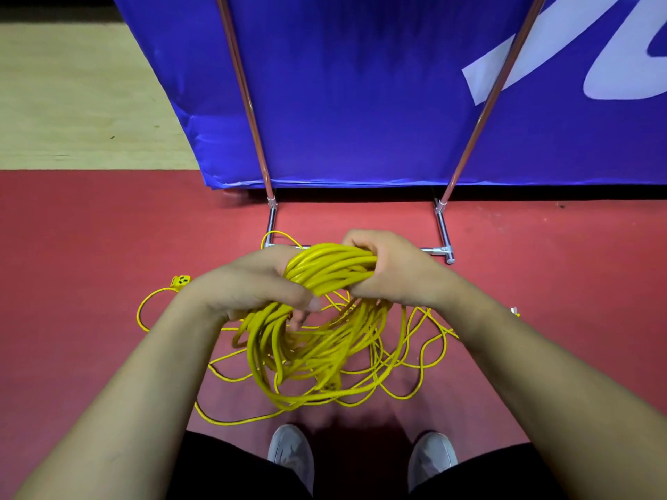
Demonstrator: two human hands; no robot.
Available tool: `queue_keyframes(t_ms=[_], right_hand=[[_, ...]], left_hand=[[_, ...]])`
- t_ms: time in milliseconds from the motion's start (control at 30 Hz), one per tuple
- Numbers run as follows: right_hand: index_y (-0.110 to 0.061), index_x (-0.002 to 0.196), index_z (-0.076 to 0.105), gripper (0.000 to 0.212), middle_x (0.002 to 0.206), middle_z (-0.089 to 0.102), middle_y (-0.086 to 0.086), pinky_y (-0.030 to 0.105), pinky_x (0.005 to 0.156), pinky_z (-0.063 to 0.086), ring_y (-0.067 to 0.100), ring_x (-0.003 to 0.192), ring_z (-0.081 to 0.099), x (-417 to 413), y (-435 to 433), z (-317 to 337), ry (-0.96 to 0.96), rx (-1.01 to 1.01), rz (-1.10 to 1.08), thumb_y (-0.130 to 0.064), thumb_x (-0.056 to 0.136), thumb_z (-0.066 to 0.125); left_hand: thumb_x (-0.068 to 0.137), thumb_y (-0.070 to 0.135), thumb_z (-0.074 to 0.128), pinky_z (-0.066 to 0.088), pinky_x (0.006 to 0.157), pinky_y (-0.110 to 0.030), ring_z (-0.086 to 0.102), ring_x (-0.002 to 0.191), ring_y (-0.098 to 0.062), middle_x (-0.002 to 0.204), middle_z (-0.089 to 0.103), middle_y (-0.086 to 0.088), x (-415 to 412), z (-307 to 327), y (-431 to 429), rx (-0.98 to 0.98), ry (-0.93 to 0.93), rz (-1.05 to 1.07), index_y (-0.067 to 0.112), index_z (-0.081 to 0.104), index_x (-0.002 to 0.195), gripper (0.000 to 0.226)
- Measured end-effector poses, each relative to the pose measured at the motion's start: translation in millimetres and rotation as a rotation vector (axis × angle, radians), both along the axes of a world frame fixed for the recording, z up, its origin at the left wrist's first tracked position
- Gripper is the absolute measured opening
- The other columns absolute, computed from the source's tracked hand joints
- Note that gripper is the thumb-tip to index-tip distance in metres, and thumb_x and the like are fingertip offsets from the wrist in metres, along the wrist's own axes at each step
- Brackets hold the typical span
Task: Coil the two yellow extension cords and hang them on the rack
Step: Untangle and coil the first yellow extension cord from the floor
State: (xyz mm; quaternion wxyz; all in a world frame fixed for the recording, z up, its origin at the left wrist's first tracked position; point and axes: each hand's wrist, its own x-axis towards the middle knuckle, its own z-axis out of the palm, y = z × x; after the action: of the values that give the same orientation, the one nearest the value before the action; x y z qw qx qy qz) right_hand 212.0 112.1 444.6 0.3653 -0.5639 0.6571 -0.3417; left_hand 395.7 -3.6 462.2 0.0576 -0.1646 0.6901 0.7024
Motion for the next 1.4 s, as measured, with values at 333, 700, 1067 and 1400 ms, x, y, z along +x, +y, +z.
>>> queue_keyframes(t_ms=[333,700,1067,1400], right_hand=[[-0.005,0.075,0.055,0.014,0.053,0.04,-0.001,0.025,0.043,0.03,0.013,0.044,0.036,-25,9,8,0.021,0.072,-0.155,-0.005,0.072,0.069],[-0.024,0.092,0.069,0.033,0.094,0.059,-0.006,0.033,0.073,0.052,0.004,0.076,0.058,-64,18,-8,0.148,0.034,-0.083,-0.04,0.067,0.083],[-0.021,0.08,0.055,0.02,0.046,0.047,-0.007,0.02,0.043,0.038,0.007,0.038,0.043,-63,20,-47,0.166,0.264,-0.115,-0.035,0.089,0.067],[-0.018,0.093,0.052,0.016,0.061,0.057,0.01,0.024,0.04,0.042,0.018,0.032,0.052,-75,23,-86,0.182,0.557,-0.289,-0.033,0.099,0.051]], left_hand=[[0.076,0.017,0.069,0.053,0.054,-0.037,0.066,0.071,-0.029,0.089,0.071,-0.008,-5,-15,8,-0.576,0.084,0.175,0.022,0.052,0.105,0.034],[0.073,0.01,0.07,0.04,0.043,-0.026,0.049,0.049,-0.017,0.063,0.054,0.0,-10,-7,4,-0.319,0.17,0.396,0.007,0.054,0.101,0.032],[0.07,0.017,0.071,0.044,0.051,-0.036,0.051,0.054,-0.016,0.073,0.062,-0.02,2,-8,-13,-0.518,0.059,0.408,0.023,0.059,0.096,0.03],[0.07,0.007,0.069,0.04,0.044,-0.027,0.048,0.046,-0.019,0.057,0.053,-0.006,11,-1,-13,-0.325,0.118,0.391,0.012,0.059,0.098,0.03]])
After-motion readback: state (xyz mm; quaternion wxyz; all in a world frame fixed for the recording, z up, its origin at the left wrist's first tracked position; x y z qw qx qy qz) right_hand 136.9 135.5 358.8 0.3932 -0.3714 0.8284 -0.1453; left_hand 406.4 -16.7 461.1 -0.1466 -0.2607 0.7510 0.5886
